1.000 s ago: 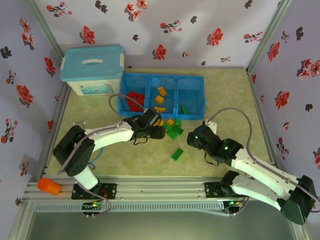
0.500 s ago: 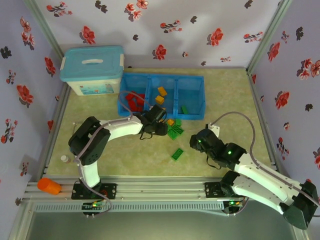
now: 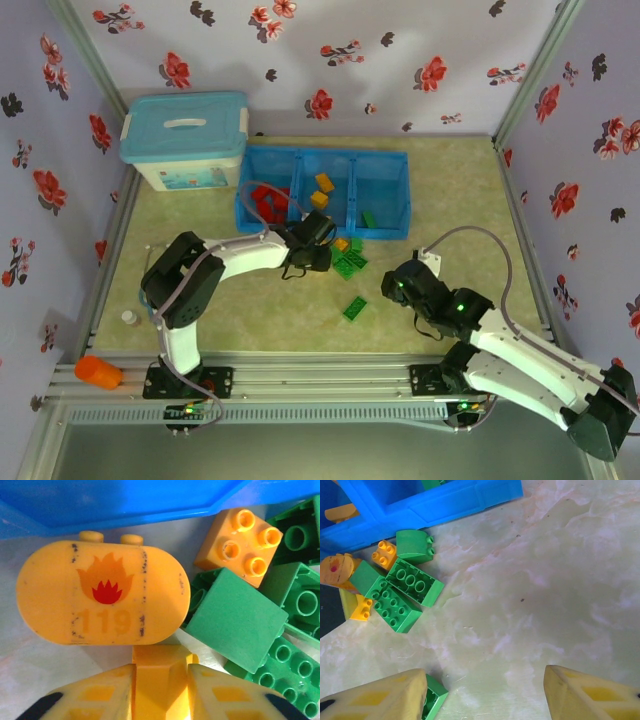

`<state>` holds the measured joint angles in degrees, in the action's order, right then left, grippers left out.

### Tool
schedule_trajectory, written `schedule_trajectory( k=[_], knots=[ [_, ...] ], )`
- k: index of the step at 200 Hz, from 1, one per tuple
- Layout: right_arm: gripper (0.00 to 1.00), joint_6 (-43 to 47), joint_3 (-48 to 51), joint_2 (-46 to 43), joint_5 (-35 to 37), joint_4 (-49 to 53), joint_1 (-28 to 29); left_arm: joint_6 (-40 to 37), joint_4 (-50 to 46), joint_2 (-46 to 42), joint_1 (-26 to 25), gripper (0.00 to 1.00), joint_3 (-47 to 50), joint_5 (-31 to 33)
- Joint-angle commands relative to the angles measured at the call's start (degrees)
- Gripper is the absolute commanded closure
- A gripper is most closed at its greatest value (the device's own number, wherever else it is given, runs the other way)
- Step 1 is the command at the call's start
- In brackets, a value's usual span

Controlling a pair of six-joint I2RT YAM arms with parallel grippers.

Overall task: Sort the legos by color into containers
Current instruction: Pick up the lego from the center of the table.

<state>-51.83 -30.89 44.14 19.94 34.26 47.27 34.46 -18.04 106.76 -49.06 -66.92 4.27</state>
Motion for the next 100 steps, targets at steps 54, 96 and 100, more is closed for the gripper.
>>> schedule_trajectory(
  k=[54, 96, 100],
  knots=[
    [0.38, -2.2, 1.3, -0.7, 1.2, -0.9, 0.4, -1.1, -6.6, -4.2, -3.1, 0.76, -1.3, 5.7],
    [0.38, -2.7, 2.1, -0.9, 0.6, -1.8, 0.3, -3.2, -9.6, -8.5, -1.7, 0.77, -6.4, 6.4],
    [0.39, -2.8, 2.2, -0.9, 0.5, -1.8, 0.4, -3.6, -10.0, -8.5, -1.4, 0.77, -7.5, 6.4]
  ],
)
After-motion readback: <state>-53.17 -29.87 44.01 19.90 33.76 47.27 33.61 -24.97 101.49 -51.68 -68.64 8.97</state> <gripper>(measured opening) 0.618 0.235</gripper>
